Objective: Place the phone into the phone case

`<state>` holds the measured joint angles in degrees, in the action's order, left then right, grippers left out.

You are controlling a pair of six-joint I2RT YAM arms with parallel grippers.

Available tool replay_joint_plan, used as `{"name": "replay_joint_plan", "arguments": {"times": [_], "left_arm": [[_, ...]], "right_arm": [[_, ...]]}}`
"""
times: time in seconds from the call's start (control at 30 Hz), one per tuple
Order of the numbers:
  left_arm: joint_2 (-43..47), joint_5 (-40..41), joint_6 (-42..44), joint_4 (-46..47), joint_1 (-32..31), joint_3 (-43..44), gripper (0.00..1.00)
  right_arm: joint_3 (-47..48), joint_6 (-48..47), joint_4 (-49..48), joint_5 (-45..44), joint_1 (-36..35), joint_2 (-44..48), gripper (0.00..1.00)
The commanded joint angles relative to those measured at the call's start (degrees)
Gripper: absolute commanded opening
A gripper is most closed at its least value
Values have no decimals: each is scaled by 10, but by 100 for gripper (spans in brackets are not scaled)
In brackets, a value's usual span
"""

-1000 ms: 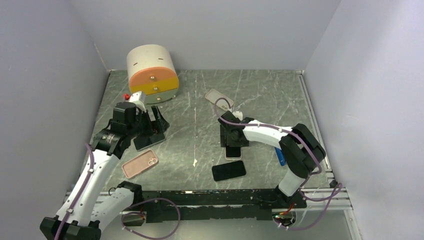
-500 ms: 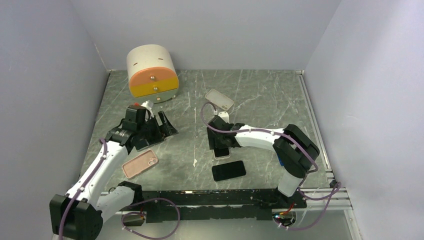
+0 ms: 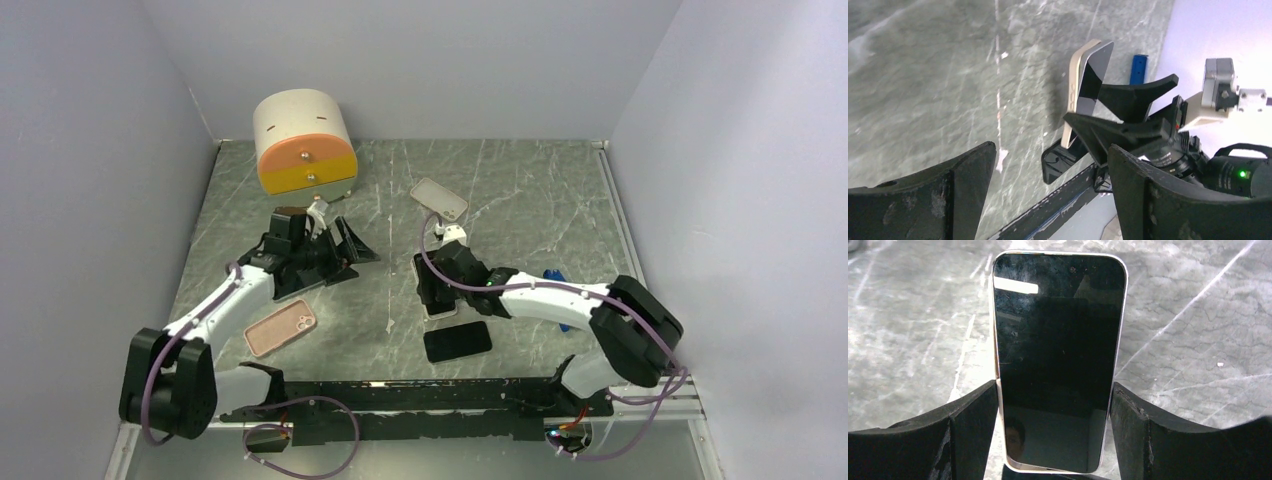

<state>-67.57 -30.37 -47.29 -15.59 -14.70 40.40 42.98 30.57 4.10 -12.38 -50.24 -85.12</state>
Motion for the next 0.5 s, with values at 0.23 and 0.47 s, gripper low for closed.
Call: {"name": "replay_joint_plan", "arguments": {"times": [0.23,0.47], "left_arm": [[-73,-109,-81,250,-7,-29,88],[-111,-132,-134,316,-11,-30,87]], "right_arm": [[-39,-24,-151,6,-37,104,50],[-33,-45,-156,-16,-63,122,50]]}}
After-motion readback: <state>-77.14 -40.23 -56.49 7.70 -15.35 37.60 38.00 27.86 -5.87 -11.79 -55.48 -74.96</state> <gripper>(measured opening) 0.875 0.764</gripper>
